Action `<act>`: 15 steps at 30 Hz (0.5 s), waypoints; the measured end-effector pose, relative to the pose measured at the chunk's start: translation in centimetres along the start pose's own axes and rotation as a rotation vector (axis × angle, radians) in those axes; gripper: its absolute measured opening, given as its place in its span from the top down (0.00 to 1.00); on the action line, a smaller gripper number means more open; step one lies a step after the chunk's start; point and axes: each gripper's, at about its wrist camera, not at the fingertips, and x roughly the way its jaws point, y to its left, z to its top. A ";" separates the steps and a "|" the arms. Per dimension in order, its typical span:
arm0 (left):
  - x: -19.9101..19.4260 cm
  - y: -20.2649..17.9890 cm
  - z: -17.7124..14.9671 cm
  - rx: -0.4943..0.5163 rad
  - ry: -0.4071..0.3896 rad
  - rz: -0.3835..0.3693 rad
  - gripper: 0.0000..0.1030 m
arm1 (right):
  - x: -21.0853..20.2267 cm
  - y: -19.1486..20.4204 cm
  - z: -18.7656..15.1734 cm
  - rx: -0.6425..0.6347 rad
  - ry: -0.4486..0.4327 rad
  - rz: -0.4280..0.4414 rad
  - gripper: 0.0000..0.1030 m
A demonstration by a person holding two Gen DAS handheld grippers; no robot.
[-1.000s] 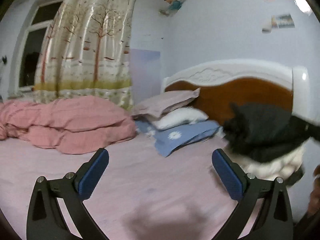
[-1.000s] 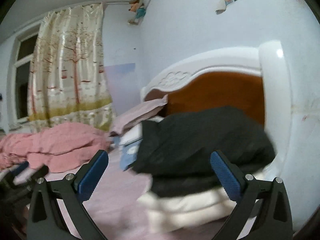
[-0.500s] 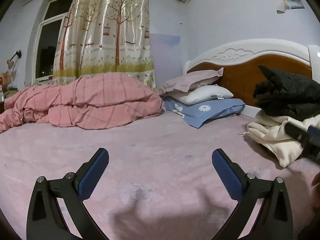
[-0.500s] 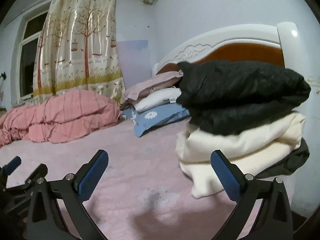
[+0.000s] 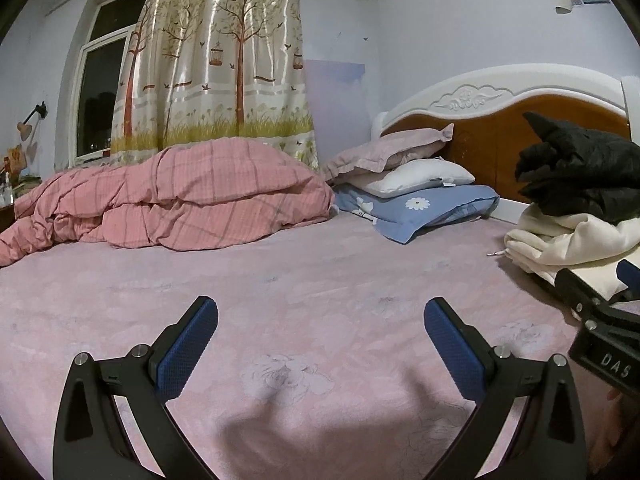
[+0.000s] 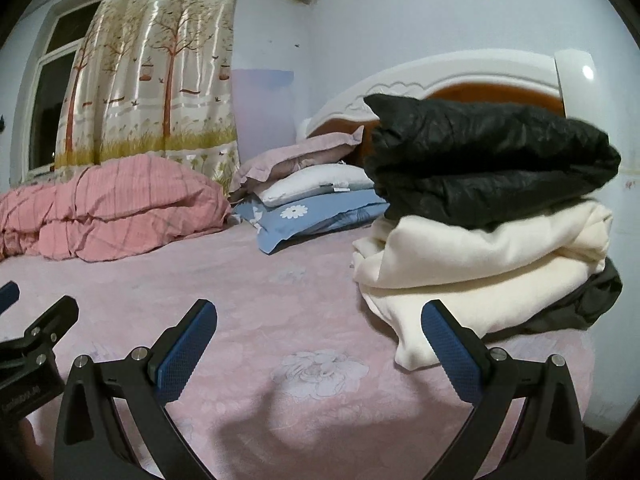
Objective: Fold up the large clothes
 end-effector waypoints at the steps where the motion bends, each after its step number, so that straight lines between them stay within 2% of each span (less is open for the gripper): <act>1: 0.0 -0.1 0.0 0.005 -0.003 0.002 0.00 | 0.1 0.2 -0.1 -0.008 0.003 0.000 0.01; 15: 0.1 -0.5 -0.4 0.045 0.011 0.021 0.00 | 0.3 -0.2 0.1 -0.001 0.017 0.003 0.01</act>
